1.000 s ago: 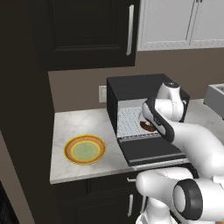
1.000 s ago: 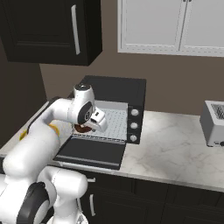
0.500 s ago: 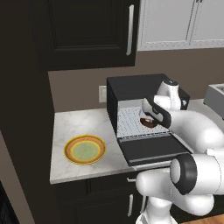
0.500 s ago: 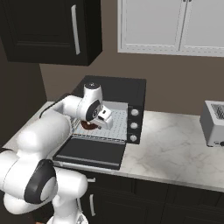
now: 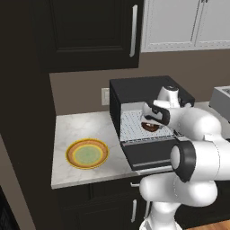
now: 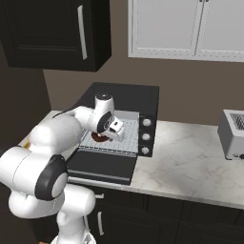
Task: Pick up the bagel from the plate, place it on the toaster oven rack, close the door, and set the timer.
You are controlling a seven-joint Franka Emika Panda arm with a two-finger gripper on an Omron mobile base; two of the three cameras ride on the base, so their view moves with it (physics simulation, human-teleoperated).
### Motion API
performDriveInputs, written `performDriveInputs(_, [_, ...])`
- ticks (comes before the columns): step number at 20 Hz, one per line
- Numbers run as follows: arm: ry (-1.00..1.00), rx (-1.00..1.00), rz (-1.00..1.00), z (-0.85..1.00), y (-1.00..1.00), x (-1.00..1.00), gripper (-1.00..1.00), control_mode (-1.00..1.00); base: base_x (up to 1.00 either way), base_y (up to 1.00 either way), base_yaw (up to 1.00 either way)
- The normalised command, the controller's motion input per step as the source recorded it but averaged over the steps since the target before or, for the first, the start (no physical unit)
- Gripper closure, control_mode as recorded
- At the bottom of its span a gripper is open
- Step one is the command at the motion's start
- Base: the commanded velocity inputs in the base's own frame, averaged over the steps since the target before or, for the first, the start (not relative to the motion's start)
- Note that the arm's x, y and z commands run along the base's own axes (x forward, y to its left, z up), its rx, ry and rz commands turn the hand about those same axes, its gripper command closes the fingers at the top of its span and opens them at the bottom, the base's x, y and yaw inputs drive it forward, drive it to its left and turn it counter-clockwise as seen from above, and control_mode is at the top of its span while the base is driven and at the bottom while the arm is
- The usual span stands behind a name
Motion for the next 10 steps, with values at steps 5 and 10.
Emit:
performDriveInputs(5, [0.0,0.0,0.0,-0.23,-0.03,0.18,1.0,-1.0,0.0,0.0,0.0])
performDriveInputs(10, [0.0,0.0,0.0,-0.13,-0.04,0.02,1.0,-1.0,0.0,0.0,0.0])
